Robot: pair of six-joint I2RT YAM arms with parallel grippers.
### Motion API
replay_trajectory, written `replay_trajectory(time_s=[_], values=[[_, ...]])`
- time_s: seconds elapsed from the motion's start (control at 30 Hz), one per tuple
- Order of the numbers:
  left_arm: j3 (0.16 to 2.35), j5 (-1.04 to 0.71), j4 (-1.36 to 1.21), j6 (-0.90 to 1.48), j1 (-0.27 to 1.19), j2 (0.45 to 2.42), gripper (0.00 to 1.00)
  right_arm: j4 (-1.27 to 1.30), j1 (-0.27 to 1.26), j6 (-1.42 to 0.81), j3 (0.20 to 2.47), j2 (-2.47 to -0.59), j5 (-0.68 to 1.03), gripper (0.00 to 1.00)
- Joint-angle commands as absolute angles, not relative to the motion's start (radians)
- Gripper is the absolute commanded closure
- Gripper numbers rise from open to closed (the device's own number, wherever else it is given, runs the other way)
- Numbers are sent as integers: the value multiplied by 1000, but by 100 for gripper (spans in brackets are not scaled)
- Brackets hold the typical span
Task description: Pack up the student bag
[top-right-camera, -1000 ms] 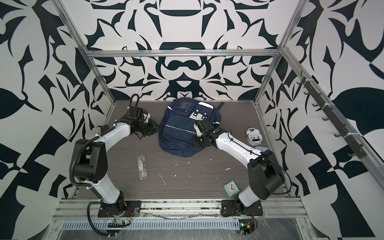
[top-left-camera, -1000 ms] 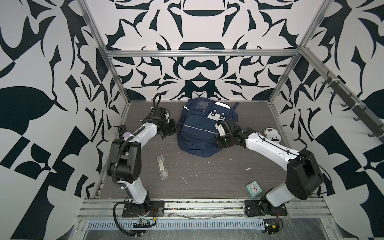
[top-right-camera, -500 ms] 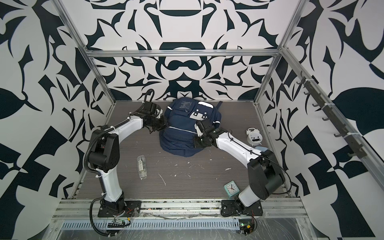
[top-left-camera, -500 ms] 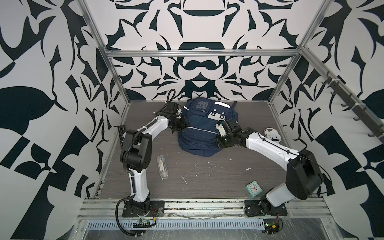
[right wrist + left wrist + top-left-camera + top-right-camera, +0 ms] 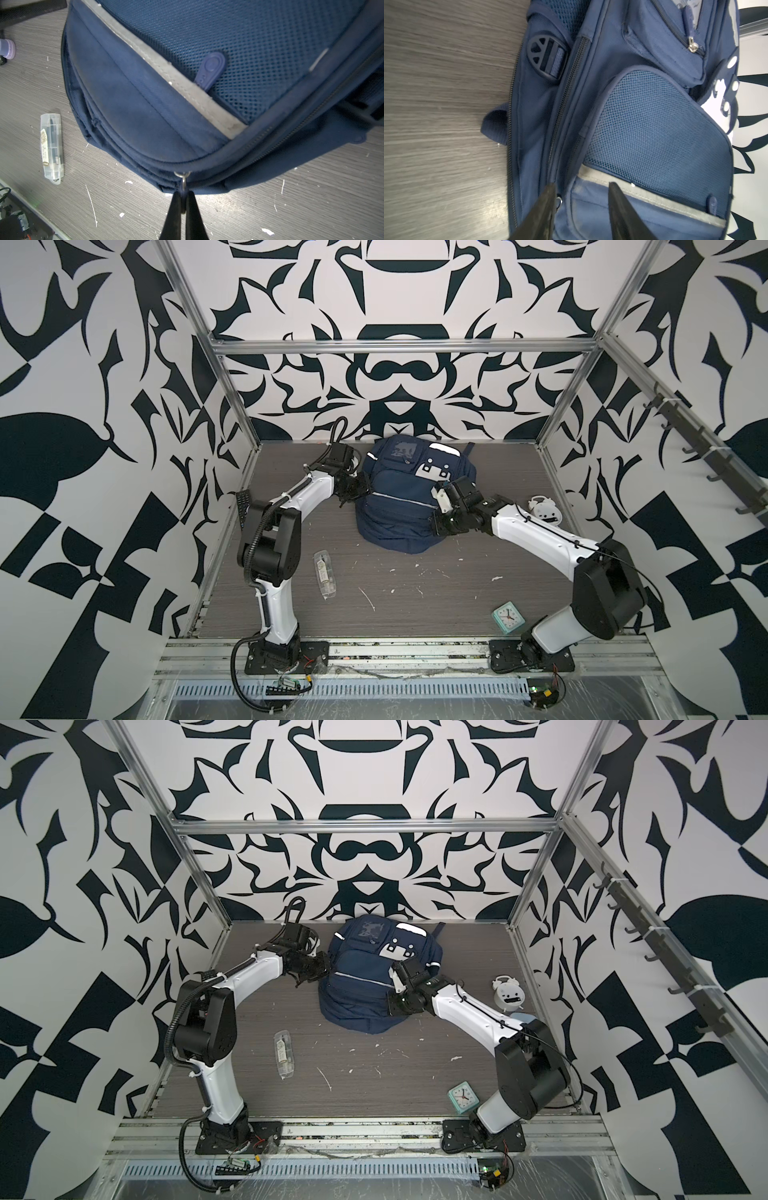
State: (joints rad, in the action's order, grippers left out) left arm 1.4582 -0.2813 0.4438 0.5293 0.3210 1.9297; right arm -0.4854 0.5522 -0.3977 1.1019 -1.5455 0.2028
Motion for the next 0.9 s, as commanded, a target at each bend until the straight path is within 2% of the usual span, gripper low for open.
replay_trajectory(time_s=[0.0, 0.17, 0.37, 0.4, 0.67, 0.87], values=[[1493, -348, 429, 528, 319, 1980, 57, -496, 558, -390, 1105, -1526, 223, 97], [1496, -425, 387, 557, 319, 2004, 64, -501, 557, -384, 1106, -1525, 236, 98], [1480, -462, 353, 590, 318, 1977, 97, -501, 560, -379, 1109, -1525, 261, 98], [1471, -477, 339, 610, 314, 1968, 100, -501, 565, -377, 1111, -1526, 270, 98], [1334, -574, 117, 819, 281, 1860, 100, -584, 663, -312, 1226, -1603, 297, 98], [1313, -635, 64, 877, 279, 1826, 100, -544, 713, -340, 1321, -1709, 287, 99]])
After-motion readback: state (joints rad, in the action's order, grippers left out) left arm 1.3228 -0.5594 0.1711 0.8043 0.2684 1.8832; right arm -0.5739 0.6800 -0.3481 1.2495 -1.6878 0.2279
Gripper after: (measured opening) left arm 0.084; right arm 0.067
